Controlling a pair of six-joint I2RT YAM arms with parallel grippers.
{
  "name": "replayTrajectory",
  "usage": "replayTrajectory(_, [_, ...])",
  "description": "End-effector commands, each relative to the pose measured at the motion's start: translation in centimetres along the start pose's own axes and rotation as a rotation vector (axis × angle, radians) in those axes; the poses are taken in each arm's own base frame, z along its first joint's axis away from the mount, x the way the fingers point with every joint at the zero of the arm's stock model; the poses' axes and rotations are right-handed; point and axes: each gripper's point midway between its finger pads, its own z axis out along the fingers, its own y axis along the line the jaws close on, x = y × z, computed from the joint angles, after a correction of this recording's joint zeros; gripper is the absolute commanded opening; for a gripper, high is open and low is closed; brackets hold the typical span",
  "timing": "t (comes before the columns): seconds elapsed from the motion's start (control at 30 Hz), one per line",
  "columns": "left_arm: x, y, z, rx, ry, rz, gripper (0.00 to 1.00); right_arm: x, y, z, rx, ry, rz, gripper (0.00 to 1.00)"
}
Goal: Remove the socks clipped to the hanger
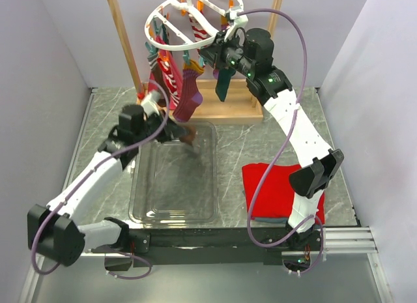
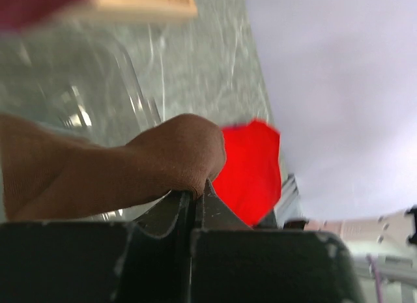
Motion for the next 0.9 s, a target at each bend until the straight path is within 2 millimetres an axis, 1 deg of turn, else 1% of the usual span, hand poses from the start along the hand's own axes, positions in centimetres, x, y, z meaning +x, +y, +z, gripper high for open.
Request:
replayTrajectory(0.0, [-4.8, -1.2, -0.3, 0.038, -0.06, 0.042, 0.01, -1.6, 0.5, -1.3, -0.006, -0.034, -0.004, 0.0])
replayTrajectory(0.03, [-4.5, -1.5, -0.1, 0.062, -0.047, 0.036, 0.01, -1.5, 0.5, -1.3, -0.006, -0.033, -0.003, 0.0])
replayTrajectory(0.07, [-3.6, -0.8, 0.2, 0.06, -0.024, 0.014, 0.01, -1.5, 0.5, -1.3, -0.005, -0.03, -0.004, 0.0])
replayTrajectory(0.13, [-2.5, -0.5, 0.5, 0.093, -0.008, -0.031, 0.01, -1.0, 0.5, -1.3, -0.008, -0.022, -0.001, 0.0])
replayTrajectory(0.17, [-0.2, 1.1, 0.4, 0.078, 0.033, -0.072, 0.01, -0.9, 0.4, -1.3, -0.007, -0.021, 0.0, 0.0])
replayTrajectory(0.23, [1.8, 2.5, 0.5, 0.067, 0.051, -0.121, 0.01, -0.6, 0.4, -1.3, -0.01, -0.012, 0.005, 0.0])
replayTrajectory(0.27, [4.1, 3.9, 0.3, 0.052, 0.077, -0.163, 0.01, -0.5, 0.5, -1.3, -0.013, -0.012, 0.008, 0.0])
replayTrajectory(0.3, [5.3, 4.9, 0.3, 0.028, 0.091, -0.19, 0.01, -0.1, 0.4, -1.2, -0.014, -0.003, 0.012, 0.0])
replayTrajectory(0.33, [6.4, 5.6, 0.1, 0.003, 0.111, -0.234, 0.01, -0.2, 0.7, -1.3, -0.021, -0.006, 0.017, 0.0])
replayTrajectory(0.37, [8.4, 6.7, -0.5, -0.021, 0.147, -0.266, 0.01, -0.3, 0.7, -1.3, -0.024, -0.011, 0.017, 0.0])
replayTrajectory(0.4, [9.2, 7.0, -0.8, -0.028, 0.158, -0.278, 0.01, 0.0, 0.6, -1.4, -0.023, -0.005, 0.021, 0.0])
replayTrajectory(0.43, [10.4, 7.8, -1.3, -0.053, 0.172, -0.305, 0.01, 0.1, 0.7, -1.4, -0.024, -0.005, 0.024, 0.0])
replayTrajectory(0.47, [10.7, 7.6, -2.2, -0.06, 0.16, -0.308, 0.01, 0.0, 0.8, -1.4, -0.03, -0.011, 0.025, 0.0])
replayTrajectory(0.5, [10.7, 7.9, -2.6, -0.08, 0.132, -0.311, 0.01, 0.3, 0.7, -1.5, -0.028, -0.007, 0.03, 0.0])
replayTrajectory(0.53, [11.2, 8.3, -3.0, -0.096, 0.122, -0.333, 0.01, 0.3, 0.8, -1.5, -0.028, -0.008, 0.037, 0.0])
replayTrajectory(0.57, [10.7, 7.6, -3.8, -0.074, 0.078, -0.317, 0.01, 0.1, 1.0, -1.6, -0.035, -0.019, 0.037, 0.0])
replayTrajectory(0.6, [10.6, 8.0, -4.2, -0.097, 0.052, -0.323, 0.06, 0.3, 1.0, -1.6, -0.037, -0.015, 0.043, 0.0])
replayTrajectory(0.63, [11.0, 8.4, -4.4, -0.111, 0.043, -0.338, 0.08, 0.4, 0.9, -1.5, -0.038, -0.017, 0.048, 0.0])
replayTrajectory(0.67, [11.0, 8.3, -4.8, -0.105, 0.024, -0.335, 0.1, 0.4, 1.1, -1.5, -0.042, -0.014, 0.051, 0.0])
replayTrajectory(0.7, [11.2, 8.4, -4.9, -0.106, 0.024, -0.337, 0.11, 0.4, 1.0, -1.5, -0.042, -0.014, 0.054, 0.0])
replayTrajectory(0.73, [11.9, 8.7, -5.0, -0.106, 0.041, -0.353, 0.12, 0.5, 1.0, -1.4, -0.043, -0.009, 0.058, 0.0])
replayTrajectory(0.8, [12.6, 9.1, -4.9, -0.104, 0.058, -0.364, 0.11, 0.8, 1.0, -1.3, -0.04, -0.005, 0.061, 0.0])
replayTrajectory(0.83, [13.5, 9.7, -4.8, -0.114, 0.085, -0.376, 0.11, 0.8, 0.9, -1.3, -0.036, -0.006, 0.063, 0.0])
replayTrajectory(0.87, [13.9, 10.0, -4.8, -0.119, 0.095, -0.381, 0.11, 1.0, 0.9, -1.3, -0.033, -0.001, 0.063, 0.0])
